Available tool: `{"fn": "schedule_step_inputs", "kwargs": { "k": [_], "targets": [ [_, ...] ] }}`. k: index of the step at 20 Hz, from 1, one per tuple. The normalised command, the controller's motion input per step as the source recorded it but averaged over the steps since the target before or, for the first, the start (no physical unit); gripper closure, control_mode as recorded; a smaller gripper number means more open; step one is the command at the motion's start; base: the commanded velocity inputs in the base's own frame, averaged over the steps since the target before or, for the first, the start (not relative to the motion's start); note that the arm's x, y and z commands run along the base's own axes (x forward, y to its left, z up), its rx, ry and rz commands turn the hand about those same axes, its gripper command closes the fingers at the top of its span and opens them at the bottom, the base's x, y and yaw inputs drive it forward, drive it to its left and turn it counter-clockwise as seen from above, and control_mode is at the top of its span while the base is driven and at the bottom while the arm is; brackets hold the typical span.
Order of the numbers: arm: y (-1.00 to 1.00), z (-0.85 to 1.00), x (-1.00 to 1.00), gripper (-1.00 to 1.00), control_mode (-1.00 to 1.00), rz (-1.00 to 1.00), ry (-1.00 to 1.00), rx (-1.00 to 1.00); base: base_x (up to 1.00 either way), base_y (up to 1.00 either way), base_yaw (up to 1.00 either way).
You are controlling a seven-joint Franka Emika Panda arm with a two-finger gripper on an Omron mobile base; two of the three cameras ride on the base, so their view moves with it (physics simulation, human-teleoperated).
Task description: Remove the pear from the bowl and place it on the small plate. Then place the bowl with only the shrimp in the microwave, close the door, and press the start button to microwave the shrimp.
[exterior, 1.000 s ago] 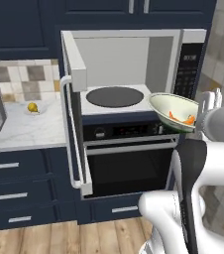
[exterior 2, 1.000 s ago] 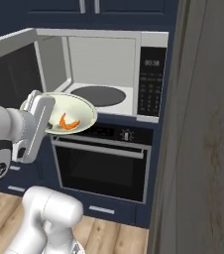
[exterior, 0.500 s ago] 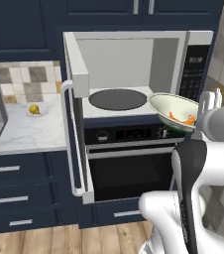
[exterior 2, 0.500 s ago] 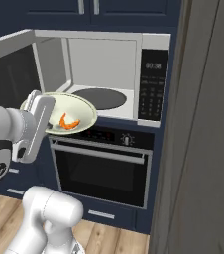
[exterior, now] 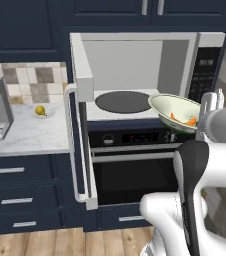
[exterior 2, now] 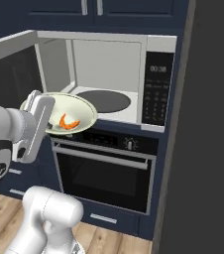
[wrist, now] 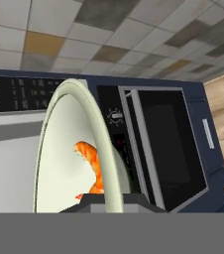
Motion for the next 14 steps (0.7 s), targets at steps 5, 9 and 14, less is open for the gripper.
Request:
{"fn": "schedule_step_inputs", "kwargs": {
  "k": [5,9,14],
  "targets": [
    [0.0,0.0,0.0,1.0,1.0,0.0,0.0,0.0,0.15,0.0,0.01],
    [0.0,0.0,0.0,1.0,1.0,0.0,0.0,0.0,0.08,0.0,0.0],
    [-0.04,-0.01,0.1,1.0,-1.0,0.04,0.0,0.02,0.07,0.0,0.01]
  ]
}}
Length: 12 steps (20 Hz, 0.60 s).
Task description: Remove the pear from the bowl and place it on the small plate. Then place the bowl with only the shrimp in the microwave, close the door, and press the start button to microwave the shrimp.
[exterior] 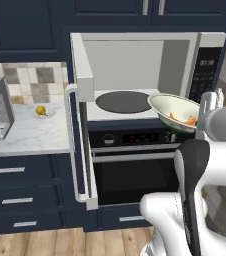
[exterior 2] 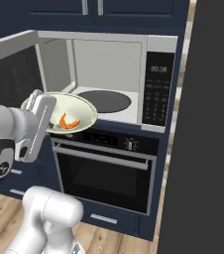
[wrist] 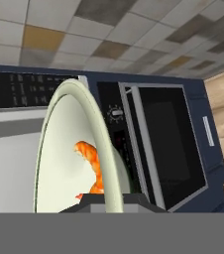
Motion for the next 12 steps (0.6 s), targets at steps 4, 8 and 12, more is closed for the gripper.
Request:
{"fn": "schedule_step_inputs", "kwargs": {
  "k": [4,8,12],
  "targets": [
    [-0.28,0.0,0.49,1.0,-1.0,0.24,0.0,0.08,0.0,0.0,0.0],
    [-0.05,0.07,0.71,1.0,-1.0,0.38,0.0,0.02,0.0,0.0,0.0],
    [0.07,0.0,0.73,1.0,-1.0,0.34,0.0,0.0,0.0,0.0,0.0]
  ]
}}
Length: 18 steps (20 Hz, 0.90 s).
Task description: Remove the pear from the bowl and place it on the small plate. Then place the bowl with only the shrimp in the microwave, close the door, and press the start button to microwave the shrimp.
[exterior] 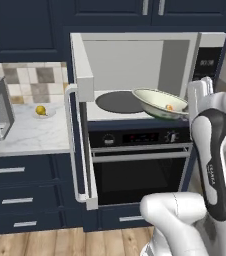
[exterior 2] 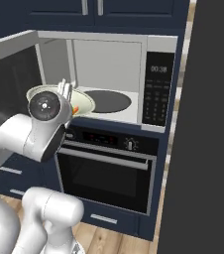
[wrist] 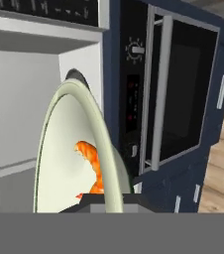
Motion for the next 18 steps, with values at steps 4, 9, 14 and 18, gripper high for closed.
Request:
{"fn": "schedule_step_inputs", "kwargs": {
  "k": [4,9,14,18],
  "targets": [
    [0.01,0.0,0.48,1.0,-1.0,0.12,-0.01,0.0,0.0,0.0,0.0],
    [0.21,-0.04,0.46,1.0,-1.0,0.0,0.0,-0.01,0.0,0.0,0.0],
    [0.14,-0.16,0.66,1.0,-1.0,0.0,0.0,-0.04,0.0,0.0,0.0],
    [0.0,-0.42,0.59,1.0,-1.0,0.0,0.0,-0.12,0.0,0.0,0.0]
  ]
}}
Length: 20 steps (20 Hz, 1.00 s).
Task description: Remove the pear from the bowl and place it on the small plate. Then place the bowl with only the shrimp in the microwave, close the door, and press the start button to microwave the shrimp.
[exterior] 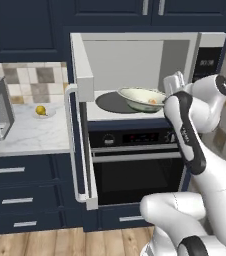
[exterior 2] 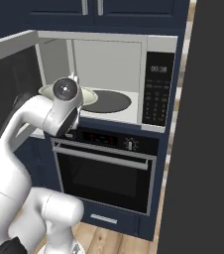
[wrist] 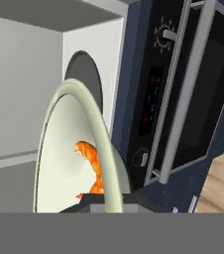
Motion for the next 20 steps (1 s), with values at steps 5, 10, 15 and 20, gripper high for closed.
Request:
{"fn": "schedule_step_inputs", "kwargs": {
  "k": [5,10,15,20],
  "targets": [
    [0.0,-0.44,0.63,1.0,-1.0,0.0,0.01,-0.15,0.0,0.0,0.0],
    [-0.01,-0.17,0.6,1.0,-1.0,0.0,0.0,-0.06,0.0,0.0,0.0],
    [0.0,-0.17,0.54,1.0,-1.0,0.0,0.0,-0.05,0.0,0.0,0.0],
    [0.0,-0.16,0.55,1.0,-1.0,0.0,0.02,-0.01,0.0,0.0,0.0]
  ]
}}
